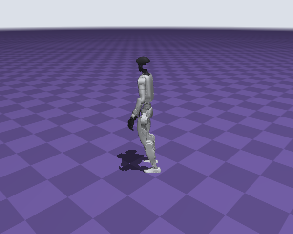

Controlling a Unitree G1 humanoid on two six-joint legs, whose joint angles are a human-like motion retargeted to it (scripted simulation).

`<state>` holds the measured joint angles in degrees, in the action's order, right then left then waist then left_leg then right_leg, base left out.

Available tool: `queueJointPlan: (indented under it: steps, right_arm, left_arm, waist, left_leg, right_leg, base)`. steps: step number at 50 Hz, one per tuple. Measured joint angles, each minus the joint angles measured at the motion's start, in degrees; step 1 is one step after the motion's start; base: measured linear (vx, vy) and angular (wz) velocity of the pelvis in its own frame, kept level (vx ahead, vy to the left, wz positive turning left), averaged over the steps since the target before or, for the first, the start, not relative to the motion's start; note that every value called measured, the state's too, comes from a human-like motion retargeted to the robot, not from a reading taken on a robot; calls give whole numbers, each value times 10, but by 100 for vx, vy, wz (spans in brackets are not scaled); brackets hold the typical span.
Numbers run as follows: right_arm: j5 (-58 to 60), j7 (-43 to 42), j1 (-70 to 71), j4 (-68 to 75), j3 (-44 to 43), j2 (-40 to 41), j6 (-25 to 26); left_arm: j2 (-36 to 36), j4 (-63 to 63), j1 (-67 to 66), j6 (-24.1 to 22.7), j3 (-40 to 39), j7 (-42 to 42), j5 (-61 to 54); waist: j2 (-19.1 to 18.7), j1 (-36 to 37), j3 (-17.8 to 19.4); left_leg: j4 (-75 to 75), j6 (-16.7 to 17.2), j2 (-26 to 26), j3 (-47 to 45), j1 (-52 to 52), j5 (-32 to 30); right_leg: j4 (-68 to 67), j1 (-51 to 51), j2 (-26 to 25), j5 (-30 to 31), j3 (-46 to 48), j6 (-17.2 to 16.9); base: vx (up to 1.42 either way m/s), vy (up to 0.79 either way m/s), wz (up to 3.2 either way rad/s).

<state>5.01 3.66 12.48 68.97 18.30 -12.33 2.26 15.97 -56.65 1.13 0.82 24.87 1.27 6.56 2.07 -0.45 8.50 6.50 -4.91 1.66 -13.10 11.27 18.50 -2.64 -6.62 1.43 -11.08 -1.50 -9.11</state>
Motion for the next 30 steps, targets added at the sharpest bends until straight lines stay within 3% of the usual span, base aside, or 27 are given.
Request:
queueJointPlan:
  steps: [30]
  right_arm:
    - [4, 16, 44, 5, 5, 18, -12]
  left_arm:
    - [23, 15, -4, -23, 33, 7, 30]
  waist:
    - [12, -41, -34]
  left_leg:
    - [-56, -1, 14, -106, 12, -36]
  right_leg:
    - [57, 32, -7, 50, -57, -54]
  base:
    - [-1, 0, -44]
